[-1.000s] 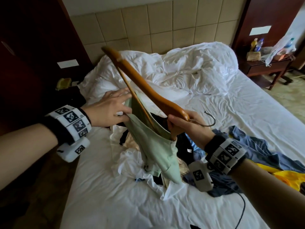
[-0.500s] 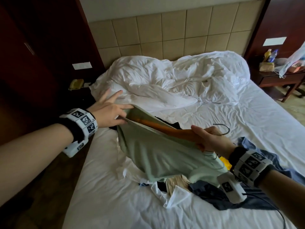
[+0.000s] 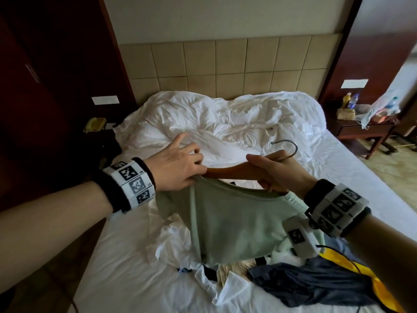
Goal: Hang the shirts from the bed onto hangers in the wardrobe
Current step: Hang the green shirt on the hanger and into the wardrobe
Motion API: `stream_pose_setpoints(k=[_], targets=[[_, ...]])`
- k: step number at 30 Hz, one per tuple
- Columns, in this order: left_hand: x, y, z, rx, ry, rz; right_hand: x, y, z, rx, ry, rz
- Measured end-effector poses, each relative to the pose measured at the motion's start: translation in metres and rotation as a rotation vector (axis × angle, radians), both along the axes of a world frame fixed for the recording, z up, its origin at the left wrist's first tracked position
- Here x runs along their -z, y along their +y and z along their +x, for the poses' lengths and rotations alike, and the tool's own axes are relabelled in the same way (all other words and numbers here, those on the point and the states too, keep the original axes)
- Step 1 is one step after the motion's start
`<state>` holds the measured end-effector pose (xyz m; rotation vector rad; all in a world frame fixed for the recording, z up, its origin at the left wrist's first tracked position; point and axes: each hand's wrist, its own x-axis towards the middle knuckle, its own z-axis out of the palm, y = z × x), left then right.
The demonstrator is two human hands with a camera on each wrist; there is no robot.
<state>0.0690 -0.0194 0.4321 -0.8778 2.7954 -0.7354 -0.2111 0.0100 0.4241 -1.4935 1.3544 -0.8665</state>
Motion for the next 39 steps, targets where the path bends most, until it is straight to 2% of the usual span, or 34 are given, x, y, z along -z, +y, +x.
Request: stream_pose_setpoints(k=[3,5,7,10,11,14,17,22,26,30,33,36,39], targets=[[-0.007,0.002,-0.001,0.070,0.052,-0.042,-0.015,-0.001,0.000,-0.003,-0.018,-0.005],[-0.010,0.003,-0.002,0.116,0.160,-0.026,-0.024,-0.002,0.002,-0.033,-0.017,-0.015],[-0.013,0.006,-0.008,0.067,0.376,0.154,-0.033,-0.004,0.007,-0.078,-0.009,-0.022],[-0.019,0.008,-0.019,-0.233,0.671,0.558,-0.049,-0.009,0.016,-0.113,-0.012,-0.045],[-0.020,0.005,-0.023,-0.280,0.706,0.589,-0.055,-0.011,0.021,-0.113,-0.016,-0.057],[-0.023,-0.007,-0.033,-0.335,0.688,0.407,-0.075,-0.018,0.034,-0.111,-0.020,-0.097],[-0.033,-0.020,-0.039,-0.428,0.773,0.292,-0.099,-0.029,0.041,-0.101,0.030,-0.187],[-0.060,-0.036,-0.035,-0.507,0.901,0.234,-0.120,-0.049,0.029,-0.114,0.245,-0.315],[-0.085,-0.050,-0.026,-0.473,0.988,0.200,-0.133,-0.059,0.023,-0.166,0.415,-0.352],[-0.111,-0.059,-0.025,-0.446,1.032,0.079,-0.152,-0.073,0.027,-0.051,0.331,-0.458],[-0.104,-0.061,-0.030,-0.498,1.026,0.097,-0.144,-0.081,0.039,-0.087,0.423,-0.445],[-0.089,-0.067,-0.031,-0.500,1.111,0.178,-0.134,-0.088,0.042,-0.110,0.451,-0.434],[-0.088,-0.068,-0.027,-0.525,1.144,0.176,-0.132,-0.090,0.034,-0.145,0.475,-0.448]])
